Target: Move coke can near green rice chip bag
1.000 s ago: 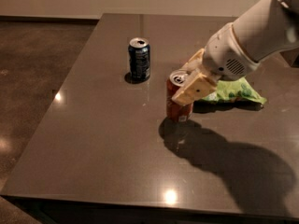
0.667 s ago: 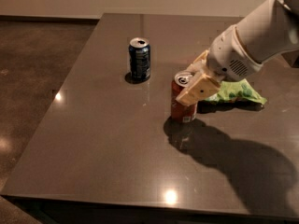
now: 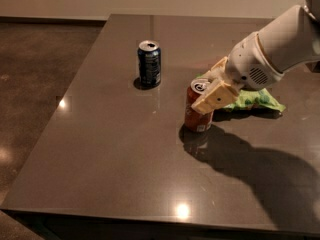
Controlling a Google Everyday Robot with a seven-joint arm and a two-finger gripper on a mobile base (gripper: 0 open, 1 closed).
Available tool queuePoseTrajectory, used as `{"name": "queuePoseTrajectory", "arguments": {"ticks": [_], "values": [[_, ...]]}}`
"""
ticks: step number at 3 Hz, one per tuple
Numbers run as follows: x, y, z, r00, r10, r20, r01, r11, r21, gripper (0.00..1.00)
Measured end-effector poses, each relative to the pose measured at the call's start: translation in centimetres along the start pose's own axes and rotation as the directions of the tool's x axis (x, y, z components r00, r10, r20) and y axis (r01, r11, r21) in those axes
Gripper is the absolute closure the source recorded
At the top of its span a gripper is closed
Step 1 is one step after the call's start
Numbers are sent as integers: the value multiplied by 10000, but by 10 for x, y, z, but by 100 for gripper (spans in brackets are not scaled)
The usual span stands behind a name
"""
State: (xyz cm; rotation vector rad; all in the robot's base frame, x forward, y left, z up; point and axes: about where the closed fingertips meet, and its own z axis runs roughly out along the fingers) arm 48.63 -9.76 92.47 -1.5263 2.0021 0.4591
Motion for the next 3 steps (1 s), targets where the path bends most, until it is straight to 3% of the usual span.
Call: {"name": "queuePoseTrajectory", "arguments": {"ticks": [1,2,3], "values": [[-1,0,1,10000,-6,48,6,10000,10,16],[-2,1,1,10000,-36,41,36,10000,-4,0],[-2,2,1,10000,-38,41,38,10000,-5,0]]}}
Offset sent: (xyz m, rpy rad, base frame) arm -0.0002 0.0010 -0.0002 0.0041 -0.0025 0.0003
